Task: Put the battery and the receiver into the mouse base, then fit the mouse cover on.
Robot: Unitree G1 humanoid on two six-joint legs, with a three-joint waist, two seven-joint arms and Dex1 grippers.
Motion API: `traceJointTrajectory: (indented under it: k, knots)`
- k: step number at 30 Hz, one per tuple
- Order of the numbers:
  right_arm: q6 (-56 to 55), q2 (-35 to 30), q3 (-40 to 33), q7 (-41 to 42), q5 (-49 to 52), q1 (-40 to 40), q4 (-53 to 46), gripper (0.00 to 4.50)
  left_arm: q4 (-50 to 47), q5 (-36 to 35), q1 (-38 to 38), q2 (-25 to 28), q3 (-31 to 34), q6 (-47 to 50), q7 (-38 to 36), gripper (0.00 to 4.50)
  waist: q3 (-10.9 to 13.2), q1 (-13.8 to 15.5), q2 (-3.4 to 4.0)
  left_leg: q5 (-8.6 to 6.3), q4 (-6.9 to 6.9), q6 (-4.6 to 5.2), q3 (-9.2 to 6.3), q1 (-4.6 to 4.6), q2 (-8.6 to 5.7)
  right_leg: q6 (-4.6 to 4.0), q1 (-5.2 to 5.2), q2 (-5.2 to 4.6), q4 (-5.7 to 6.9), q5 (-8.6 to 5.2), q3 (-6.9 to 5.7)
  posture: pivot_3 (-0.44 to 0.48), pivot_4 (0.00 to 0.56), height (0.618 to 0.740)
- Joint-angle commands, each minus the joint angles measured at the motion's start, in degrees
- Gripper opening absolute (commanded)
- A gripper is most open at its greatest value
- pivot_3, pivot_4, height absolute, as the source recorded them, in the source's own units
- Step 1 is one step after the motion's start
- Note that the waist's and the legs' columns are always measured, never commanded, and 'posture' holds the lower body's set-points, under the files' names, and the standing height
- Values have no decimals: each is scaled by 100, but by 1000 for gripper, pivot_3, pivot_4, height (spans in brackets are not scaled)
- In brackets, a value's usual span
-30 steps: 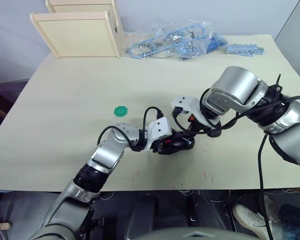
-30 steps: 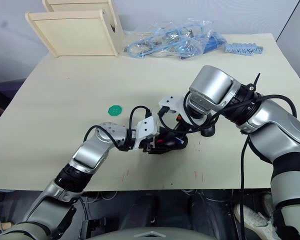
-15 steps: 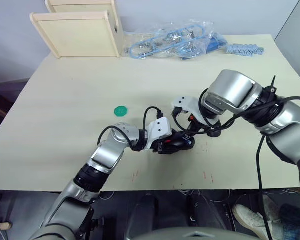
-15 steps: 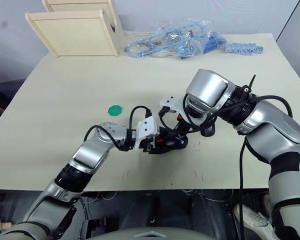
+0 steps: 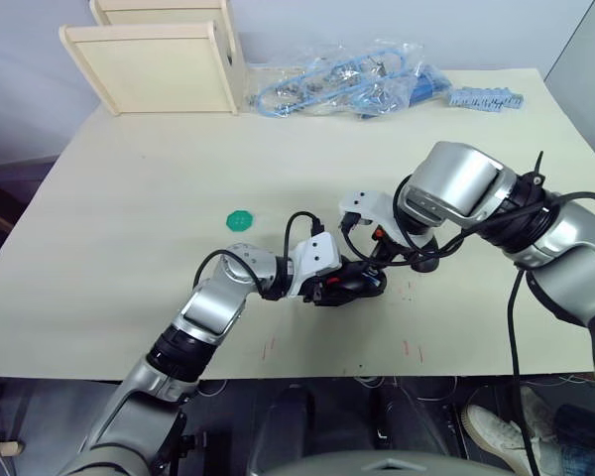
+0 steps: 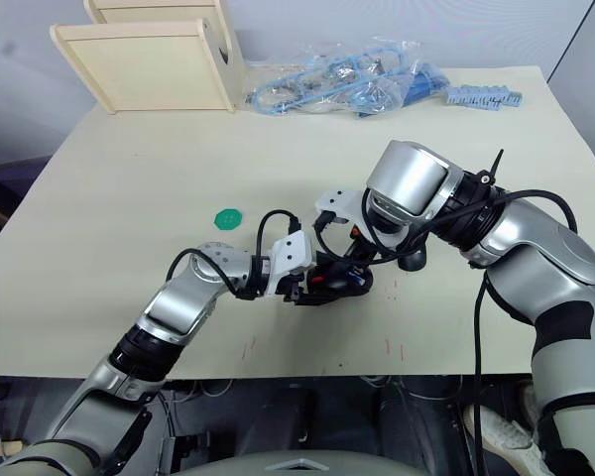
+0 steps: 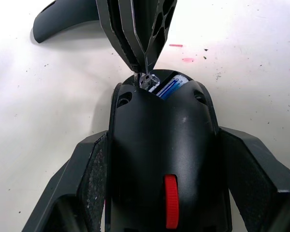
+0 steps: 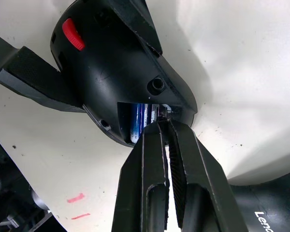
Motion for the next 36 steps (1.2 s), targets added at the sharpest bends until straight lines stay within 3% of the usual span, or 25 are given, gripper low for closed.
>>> traceJointTrajectory:
  k: [1,36]
  knots:
    - [15,-53,2,84,-28,-116,-158,0,29,137,89,-73,-149,47,149,2875,0,0,0,0,0,0,0,0,0,0,0,0,0,0,0,0,150,740]
    - [-158,180,593,432,-377,-394,217,0,49,144,93,-104,-160,31,175,2875,-1,-1,2,0,0,0,-3,1,-1,0,0,-1,0,0,-1,0,150,740]
